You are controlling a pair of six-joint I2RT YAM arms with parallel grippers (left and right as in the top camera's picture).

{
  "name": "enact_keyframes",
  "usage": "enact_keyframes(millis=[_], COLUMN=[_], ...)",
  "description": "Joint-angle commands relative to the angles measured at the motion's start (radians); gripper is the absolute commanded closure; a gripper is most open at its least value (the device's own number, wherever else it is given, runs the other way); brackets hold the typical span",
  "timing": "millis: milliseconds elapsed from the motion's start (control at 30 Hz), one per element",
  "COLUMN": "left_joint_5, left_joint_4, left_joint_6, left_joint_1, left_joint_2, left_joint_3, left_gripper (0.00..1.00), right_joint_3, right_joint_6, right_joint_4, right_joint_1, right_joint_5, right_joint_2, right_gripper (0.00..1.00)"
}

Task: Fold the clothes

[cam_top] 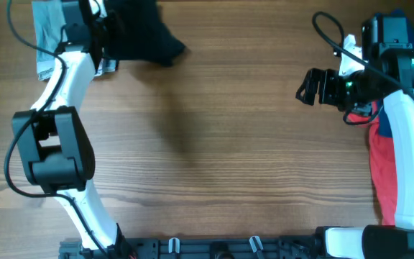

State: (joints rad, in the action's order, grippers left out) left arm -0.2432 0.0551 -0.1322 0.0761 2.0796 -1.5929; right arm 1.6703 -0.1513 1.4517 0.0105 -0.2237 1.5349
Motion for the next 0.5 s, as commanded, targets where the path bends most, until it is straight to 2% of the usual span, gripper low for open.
enact_keyframes(millis=[0,133,200,267,400,433,467], left_joint_5=[0.079,0.15,0.22,0.219,0.235,0.237,0.238], left_joint_4=[-0.097,-0.249,-0.254,-0.256,-0.255,-0.249,-0.24], left_joint_6=[0.024,0.025,0.025,0.024,0.024,0.024,0.024], left_joint_1=[0.037,0.087,0.117,0.149,0.248,0.268,0.285], left_joint_2=[-0.002,0.016,0.025,0.04,0.07,0.073,0.074], left_joint_3=[-0.033,-0.032,-0.032,-0.032,-0.032,-0.032,-0.032], left_gripper=[0.96,0.96,0.96,0.96,0.85,0.76,0.4], right_joint_3=[-0.002,-0.002,-0.002,-0.002,-0.002,-0.002,-0.002], right_joint_6=[0.003,-0.033,-0.032,-0.032,-0.032,-0.032,-0.033], right_joint_4=[0.013,0.019,0.036,0.038,0.049,0.049,0.049], right_joint_1=[0.004,0.004,0.004,0.004,0.004,0.004,0.004], right_joint_5=[0.018,0.018,0.018,0.018,0.018,0.018,0.018], right_joint_2=[0.0,0.0,0.0,0.0,0.0,0.0,0.0], right_gripper=[0.0,0.0,0.0,0.0,0.0,0.0,0.0])
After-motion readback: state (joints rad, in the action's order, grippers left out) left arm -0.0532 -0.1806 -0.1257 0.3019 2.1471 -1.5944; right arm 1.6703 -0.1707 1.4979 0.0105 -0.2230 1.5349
